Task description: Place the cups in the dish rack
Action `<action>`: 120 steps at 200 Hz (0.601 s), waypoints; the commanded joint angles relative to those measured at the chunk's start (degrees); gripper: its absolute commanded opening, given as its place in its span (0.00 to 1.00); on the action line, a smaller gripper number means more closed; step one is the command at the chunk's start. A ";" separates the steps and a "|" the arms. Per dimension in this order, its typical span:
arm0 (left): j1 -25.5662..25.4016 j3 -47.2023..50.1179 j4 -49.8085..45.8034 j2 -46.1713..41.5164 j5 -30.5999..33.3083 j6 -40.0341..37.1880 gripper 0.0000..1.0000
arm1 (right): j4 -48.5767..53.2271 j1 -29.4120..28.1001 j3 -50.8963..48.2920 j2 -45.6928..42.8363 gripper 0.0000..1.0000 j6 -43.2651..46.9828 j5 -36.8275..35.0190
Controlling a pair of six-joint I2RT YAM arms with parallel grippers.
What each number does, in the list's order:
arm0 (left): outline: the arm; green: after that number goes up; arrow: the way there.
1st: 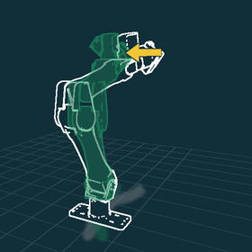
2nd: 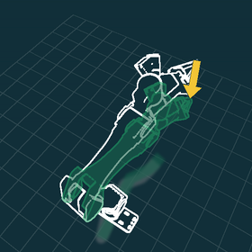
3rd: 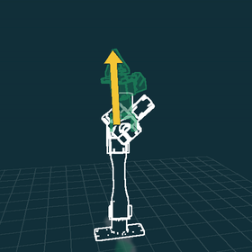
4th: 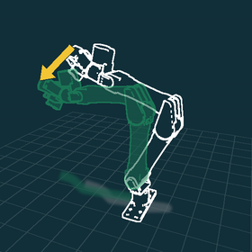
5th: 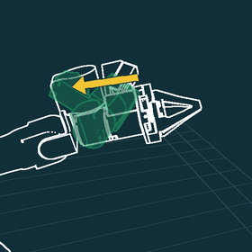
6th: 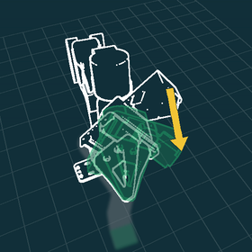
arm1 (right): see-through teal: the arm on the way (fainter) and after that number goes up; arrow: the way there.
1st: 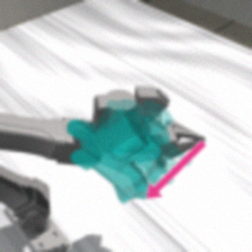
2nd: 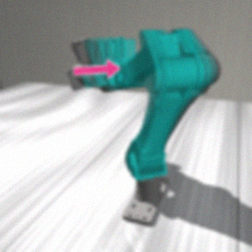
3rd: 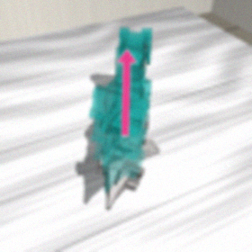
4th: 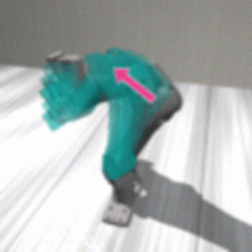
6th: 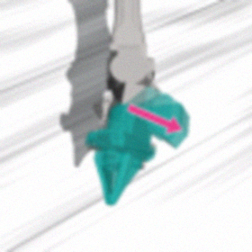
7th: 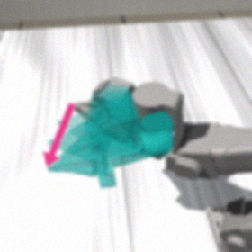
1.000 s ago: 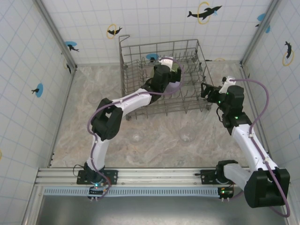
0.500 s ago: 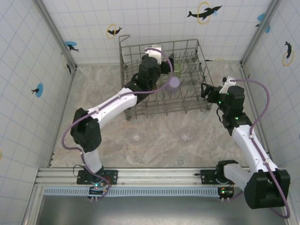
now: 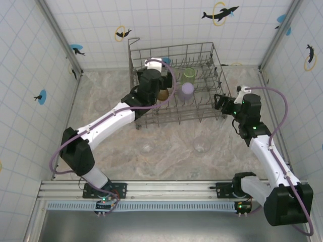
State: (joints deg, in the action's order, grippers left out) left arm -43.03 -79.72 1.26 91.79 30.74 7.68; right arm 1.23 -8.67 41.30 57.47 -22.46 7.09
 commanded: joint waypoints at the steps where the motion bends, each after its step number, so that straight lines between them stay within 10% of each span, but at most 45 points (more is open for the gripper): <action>1: 0.27 2.03 -8.27 -4.92 2.14 2.32 0.98 | 3.83 -2.99 2.48 -1.83 1.00 0.69 -2.95; 120: 0.41 17.05 -29.79 -21.35 -7.75 12.61 0.97 | 12.14 -19.06 8.74 0.32 1.00 -0.65 -14.48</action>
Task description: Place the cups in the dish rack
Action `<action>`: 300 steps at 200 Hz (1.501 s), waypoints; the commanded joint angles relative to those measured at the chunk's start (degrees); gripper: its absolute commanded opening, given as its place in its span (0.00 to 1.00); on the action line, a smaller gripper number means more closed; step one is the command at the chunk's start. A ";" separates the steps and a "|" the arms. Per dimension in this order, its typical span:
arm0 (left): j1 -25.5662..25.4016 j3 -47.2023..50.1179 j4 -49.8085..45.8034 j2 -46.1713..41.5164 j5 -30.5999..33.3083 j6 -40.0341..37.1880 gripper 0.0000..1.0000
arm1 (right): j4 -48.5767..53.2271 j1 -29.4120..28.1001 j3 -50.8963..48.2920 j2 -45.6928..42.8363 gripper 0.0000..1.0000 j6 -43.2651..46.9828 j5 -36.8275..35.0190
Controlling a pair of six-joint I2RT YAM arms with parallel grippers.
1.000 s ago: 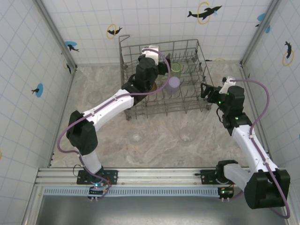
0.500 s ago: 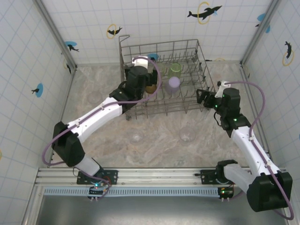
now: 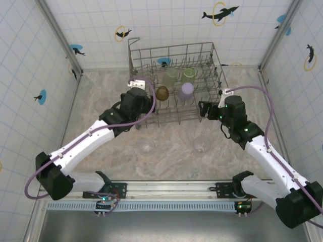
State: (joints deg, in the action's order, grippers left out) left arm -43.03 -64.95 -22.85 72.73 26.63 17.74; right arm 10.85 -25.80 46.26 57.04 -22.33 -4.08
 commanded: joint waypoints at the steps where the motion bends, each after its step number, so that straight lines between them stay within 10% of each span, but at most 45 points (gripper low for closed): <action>1: 0.40 2.32 -5.74 -2.36 -3.84 2.61 0.97 | 2.61 -1.95 3.81 0.78 1.00 -0.78 -3.35; 215: 0.31 21.57 -9.99 -3.37 -18.22 13.31 0.55 | 3.62 -5.13 6.23 5.98 1.00 -0.48 -3.16; 300: 0.31 22.00 -10.40 -7.28 -18.70 13.88 0.69 | 3.10 -5.31 7.44 8.37 1.00 -0.15 -2.52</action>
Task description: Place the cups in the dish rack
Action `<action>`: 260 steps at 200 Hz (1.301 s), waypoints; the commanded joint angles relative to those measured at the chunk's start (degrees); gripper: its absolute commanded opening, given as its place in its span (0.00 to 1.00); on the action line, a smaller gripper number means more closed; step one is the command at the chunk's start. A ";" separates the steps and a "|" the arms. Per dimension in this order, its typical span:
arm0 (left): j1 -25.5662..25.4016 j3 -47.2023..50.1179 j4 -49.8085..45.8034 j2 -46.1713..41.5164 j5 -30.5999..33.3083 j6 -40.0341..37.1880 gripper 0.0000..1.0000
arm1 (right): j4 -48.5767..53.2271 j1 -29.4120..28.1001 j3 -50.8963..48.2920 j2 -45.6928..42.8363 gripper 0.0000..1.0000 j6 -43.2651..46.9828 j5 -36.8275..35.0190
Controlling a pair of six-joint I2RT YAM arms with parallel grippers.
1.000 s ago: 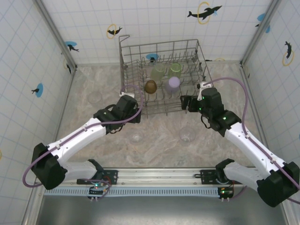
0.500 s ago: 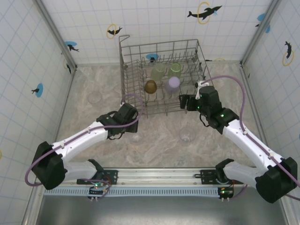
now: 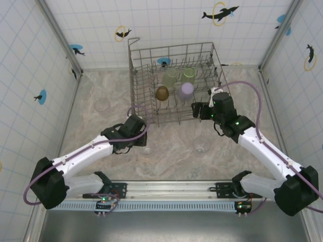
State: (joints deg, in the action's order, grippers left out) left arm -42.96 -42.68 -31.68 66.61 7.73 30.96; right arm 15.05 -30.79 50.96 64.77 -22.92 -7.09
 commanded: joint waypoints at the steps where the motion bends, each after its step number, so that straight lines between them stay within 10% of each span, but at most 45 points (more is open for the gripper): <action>1: 0.24 -0.29 -1.60 -1.23 0.28 0.67 0.69 | -1.13 -0.33 2.74 0.63 1.00 0.47 0.54; 31: 0.24 -1.16 -3.52 -2.44 -0.34 0.65 0.75 | -1.02 -0.62 2.66 0.76 1.00 0.44 0.76; 196: 0.20 5.17 -2.63 -1.51 -5.97 -1.37 0.40 | -1.32 -0.52 3.22 0.44 1.00 1.19 0.25; 260: 0.09 5.29 0.73 -0.96 -6.85 -0.06 0.00 | -1.44 -0.53 3.09 0.11 1.00 0.99 0.25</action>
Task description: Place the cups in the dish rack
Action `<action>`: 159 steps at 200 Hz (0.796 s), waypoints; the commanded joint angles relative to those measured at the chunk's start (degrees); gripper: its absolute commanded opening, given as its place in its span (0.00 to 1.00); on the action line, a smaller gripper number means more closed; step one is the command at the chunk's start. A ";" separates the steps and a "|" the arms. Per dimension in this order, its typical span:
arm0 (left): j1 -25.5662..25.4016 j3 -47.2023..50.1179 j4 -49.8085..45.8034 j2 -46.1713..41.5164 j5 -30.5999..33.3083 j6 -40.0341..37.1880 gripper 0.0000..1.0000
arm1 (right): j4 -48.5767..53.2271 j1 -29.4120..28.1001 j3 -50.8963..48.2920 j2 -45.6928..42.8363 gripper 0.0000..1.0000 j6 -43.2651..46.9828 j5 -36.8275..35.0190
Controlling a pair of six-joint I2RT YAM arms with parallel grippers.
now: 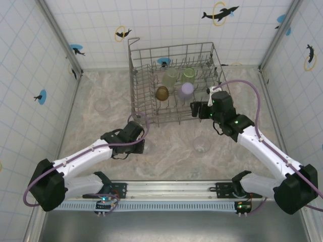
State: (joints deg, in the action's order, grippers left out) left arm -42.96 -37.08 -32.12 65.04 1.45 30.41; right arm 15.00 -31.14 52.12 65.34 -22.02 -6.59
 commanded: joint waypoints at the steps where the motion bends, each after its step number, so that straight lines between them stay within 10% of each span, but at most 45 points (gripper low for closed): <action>1: 0.08 -0.38 1.13 0.61 -0.62 0.51 0.00 | -1.39 -0.17 1.93 -0.47 1.00 0.07 -0.22; 159: -0.19 -25.49 -6.96 4.22 0.62 -1.25 0.00 | 1.16 0.02 4.91 0.25 1.00 1.15 2.70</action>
State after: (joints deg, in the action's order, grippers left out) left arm -42.98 -56.80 -37.10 67.70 1.28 30.41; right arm 15.68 -31.11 53.32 65.32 -21.56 -5.08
